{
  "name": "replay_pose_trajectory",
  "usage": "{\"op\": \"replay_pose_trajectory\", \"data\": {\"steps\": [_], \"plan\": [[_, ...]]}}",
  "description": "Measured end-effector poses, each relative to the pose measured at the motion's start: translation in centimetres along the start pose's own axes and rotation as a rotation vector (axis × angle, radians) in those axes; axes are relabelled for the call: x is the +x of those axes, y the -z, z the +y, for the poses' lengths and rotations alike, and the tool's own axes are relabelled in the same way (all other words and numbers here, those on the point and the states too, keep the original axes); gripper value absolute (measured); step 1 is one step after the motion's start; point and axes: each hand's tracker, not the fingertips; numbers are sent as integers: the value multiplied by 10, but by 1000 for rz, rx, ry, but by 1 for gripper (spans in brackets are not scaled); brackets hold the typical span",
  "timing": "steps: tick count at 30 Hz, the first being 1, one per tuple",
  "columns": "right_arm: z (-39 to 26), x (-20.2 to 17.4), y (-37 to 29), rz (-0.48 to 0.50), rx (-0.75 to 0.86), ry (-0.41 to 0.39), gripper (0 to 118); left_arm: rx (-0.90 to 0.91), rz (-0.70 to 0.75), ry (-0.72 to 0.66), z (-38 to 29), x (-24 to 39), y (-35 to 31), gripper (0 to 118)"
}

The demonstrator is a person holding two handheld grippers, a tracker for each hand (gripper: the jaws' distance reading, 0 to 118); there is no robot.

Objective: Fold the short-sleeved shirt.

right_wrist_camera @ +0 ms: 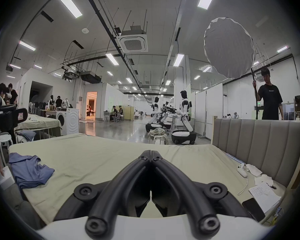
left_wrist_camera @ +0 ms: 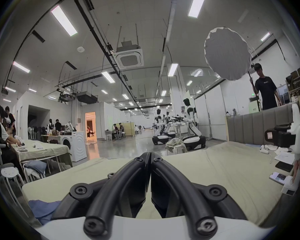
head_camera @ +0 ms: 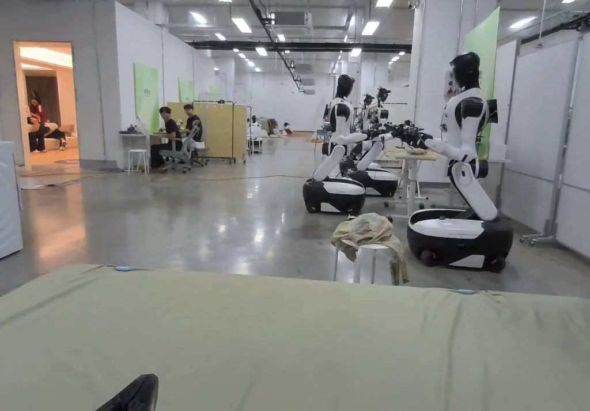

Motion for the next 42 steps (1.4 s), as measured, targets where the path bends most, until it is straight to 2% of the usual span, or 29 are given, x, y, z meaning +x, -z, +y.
{"op": "replay_pose_trajectory", "data": {"steps": [10,20,23,27,31,34,36,37,38,39,41,42], "plan": [[2,5,5,-46,-10,21,0,-51,-33,-77,4,-10,8,2],[4,7,5,-77,-27,-30,0,-103,-57,-55,2,-13,14,2],[5,6,4,-82,-29,-59,0,-113,-7,16,2,-13,16,2],[9,5,1,-83,-16,-82,0,-94,13,-19,3,-22,14,2],[14,1,3,-93,-9,-185,0,-77,17,2,5,-28,12,3],[14,-3,8,-91,-26,-357,0,-83,-32,137,11,-23,13,3],[10,-9,12,-79,-47,-576,0,-104,-9,438,9,-4,16,3],[6,-14,13,-72,-45,-748,0,-107,-4,652,0,8,17,3],[-1,-20,12,-63,-22,-955,0,-99,-1,867,-14,16,16,3],[-11,-24,10,-63,5,-1147,0,-79,-13,1027,-26,19,14,3],[-36,-25,2,8,70,-1545,0,-77,-63,1262,-49,22,10,3],[-48,-22,-3,51,108,-1672,0,-88,-89,1335,-57,21,9,3]]}}
